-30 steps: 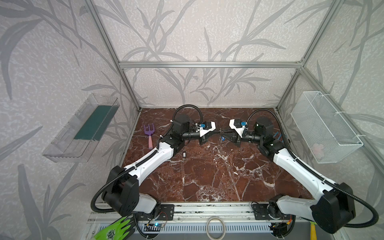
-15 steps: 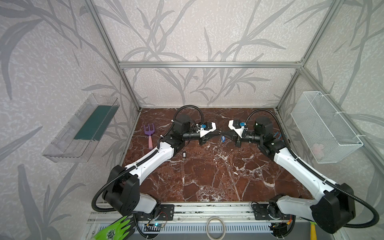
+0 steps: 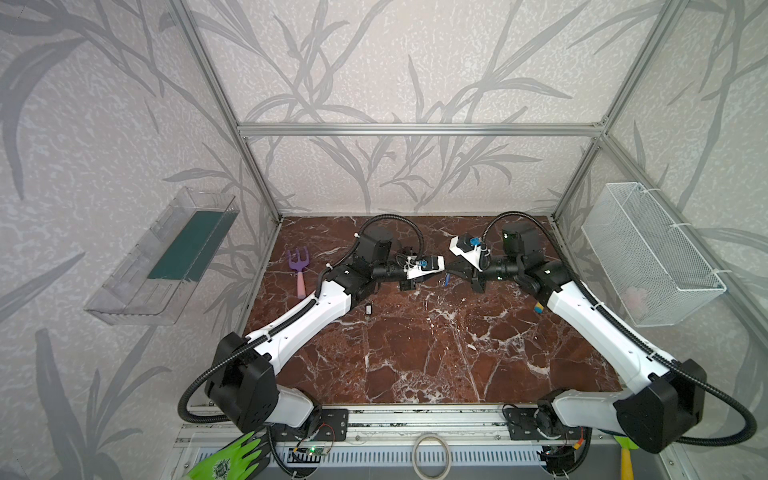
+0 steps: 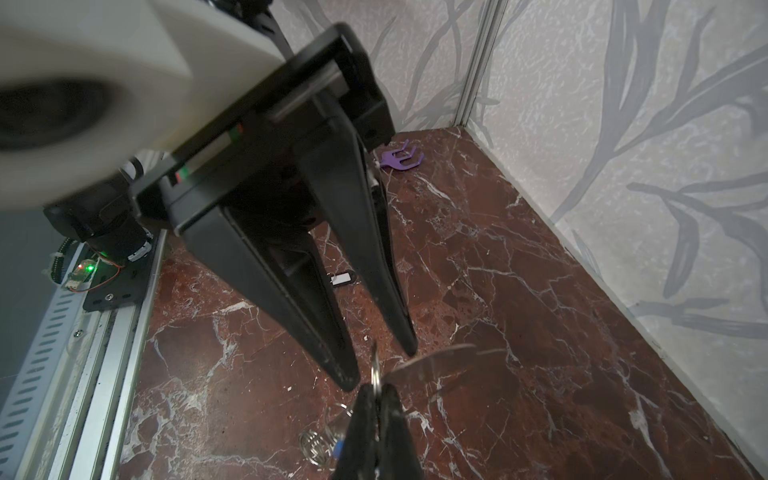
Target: Put the keys on the keyring
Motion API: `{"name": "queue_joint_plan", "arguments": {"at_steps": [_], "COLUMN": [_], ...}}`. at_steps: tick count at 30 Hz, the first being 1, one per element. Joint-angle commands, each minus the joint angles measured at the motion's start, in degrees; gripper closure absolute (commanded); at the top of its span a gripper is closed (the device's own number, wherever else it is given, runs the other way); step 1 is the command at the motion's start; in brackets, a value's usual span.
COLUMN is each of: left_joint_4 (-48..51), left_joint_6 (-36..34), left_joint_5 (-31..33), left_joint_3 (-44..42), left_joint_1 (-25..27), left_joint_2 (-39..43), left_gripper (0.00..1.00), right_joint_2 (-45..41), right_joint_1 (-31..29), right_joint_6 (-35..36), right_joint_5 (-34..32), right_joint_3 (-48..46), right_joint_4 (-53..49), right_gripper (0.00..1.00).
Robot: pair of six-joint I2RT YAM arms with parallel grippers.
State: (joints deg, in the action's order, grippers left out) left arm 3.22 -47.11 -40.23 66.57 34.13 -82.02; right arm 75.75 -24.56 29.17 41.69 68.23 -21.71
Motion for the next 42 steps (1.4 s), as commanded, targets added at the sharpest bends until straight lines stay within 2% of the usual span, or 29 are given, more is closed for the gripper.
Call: {"name": "queue_joint_plan", "arguments": {"at_steps": [1,10,23,29,35,36,39,42], "left_joint_4": [3.0,6.6,11.2,10.3,7.4,6.6,2.2,-5.3], "left_joint_6": [-3.3,-4.7,-5.0,-4.1,-0.9,-0.1,4.1,10.3], "left_joint_5": [1.0,-0.6,0.2,-1.1,-2.9,-3.0,-3.8,-6.5], "left_joint_3": [2.4,4.9,7.2,7.6,7.3,7.0,5.7,3.4], "left_joint_1": [0.4,1.2,1.3,1.3,1.3,1.3,0.5,-1.0], "left_joint_2": [1.5,-0.5,-2.8,-3.1,-3.1,-3.0,-2.5,-2.1], "left_gripper": [0.73,0.82,0.79,0.87,1.0,1.0,1.0,1.0], "right_joint_2": [0.5,0.9,-1.0,-0.7,-0.5,-0.8,-2.4,-4.9], "right_joint_1": [-0.6,-1.1,-1.2,-1.2,-1.4,-1.3,-0.7,1.9], "right_joint_6": [1.6,2.1,2.2,1.7,1.7,1.5,1.2,-2.4], "right_joint_5": [-1.2,-1.4,-2.1,-1.2,-2.1,-2.9,-5.0,-3.2], "right_joint_3": [2.3,3.2,1.3,1.0,0.7,0.2,-2.6,-7.3], "right_joint_4": [-4.6,-5.3,-2.1,-1.4,-1.0,-0.2,2.5,9.2], "right_gripper": [1.0,1.0,1.0,1.0,1.0,0.98,0.78,0.71]}}
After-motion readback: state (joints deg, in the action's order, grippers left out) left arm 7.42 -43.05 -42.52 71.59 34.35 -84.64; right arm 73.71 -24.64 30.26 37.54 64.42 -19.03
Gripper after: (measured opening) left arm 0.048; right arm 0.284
